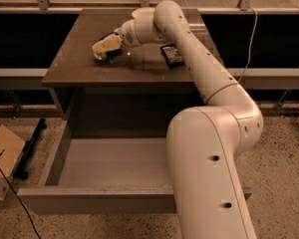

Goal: Place pepsi can into top drawer

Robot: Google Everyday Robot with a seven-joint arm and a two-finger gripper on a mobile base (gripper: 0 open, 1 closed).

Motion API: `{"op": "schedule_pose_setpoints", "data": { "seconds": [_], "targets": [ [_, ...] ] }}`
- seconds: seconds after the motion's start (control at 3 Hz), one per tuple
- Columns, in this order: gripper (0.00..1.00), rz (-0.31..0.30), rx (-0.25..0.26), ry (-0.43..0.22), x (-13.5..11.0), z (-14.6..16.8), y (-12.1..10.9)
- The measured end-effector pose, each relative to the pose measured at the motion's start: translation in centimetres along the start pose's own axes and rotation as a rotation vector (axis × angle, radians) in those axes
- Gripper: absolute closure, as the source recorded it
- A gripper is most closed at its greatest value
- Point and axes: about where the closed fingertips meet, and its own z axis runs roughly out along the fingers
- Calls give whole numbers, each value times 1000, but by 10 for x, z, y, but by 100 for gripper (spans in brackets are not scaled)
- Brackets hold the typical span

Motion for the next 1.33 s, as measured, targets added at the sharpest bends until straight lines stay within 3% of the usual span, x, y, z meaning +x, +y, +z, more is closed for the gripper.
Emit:
{"op": "schedule_pose_setpoints", "data": {
  "seconds": [0.67,1.0,1.33],
  "targets": [
    [89,-21,0,7,-7,-16,9],
    [100,-48,-12,-3,-12,-47,21],
    [100,-114,45,-52,-27,-118,47]
  ]
}}
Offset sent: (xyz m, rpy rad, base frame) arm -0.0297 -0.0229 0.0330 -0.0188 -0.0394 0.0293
